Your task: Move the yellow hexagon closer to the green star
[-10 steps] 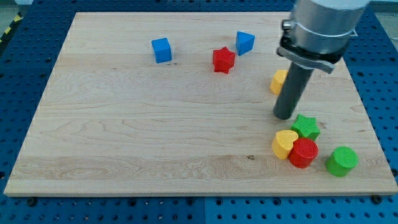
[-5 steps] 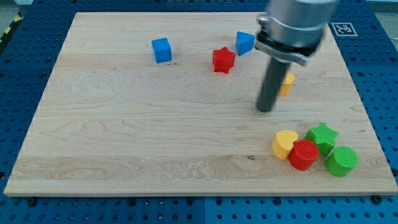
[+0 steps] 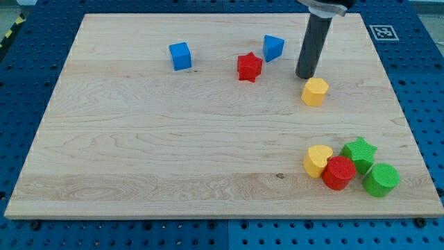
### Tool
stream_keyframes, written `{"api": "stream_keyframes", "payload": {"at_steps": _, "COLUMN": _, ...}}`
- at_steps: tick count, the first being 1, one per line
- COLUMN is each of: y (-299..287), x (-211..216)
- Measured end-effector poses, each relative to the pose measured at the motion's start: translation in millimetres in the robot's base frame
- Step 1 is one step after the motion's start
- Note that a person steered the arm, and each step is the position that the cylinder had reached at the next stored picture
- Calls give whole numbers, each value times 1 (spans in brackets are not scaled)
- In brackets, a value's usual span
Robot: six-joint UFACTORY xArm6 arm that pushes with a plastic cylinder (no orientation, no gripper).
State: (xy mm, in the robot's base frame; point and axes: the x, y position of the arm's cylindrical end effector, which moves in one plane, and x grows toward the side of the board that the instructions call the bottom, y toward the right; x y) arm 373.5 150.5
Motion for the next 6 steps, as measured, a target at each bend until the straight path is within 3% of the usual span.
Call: {"api": "stream_keyframes", "payload": {"at_steps": 6, "y": 2, "x": 112}}
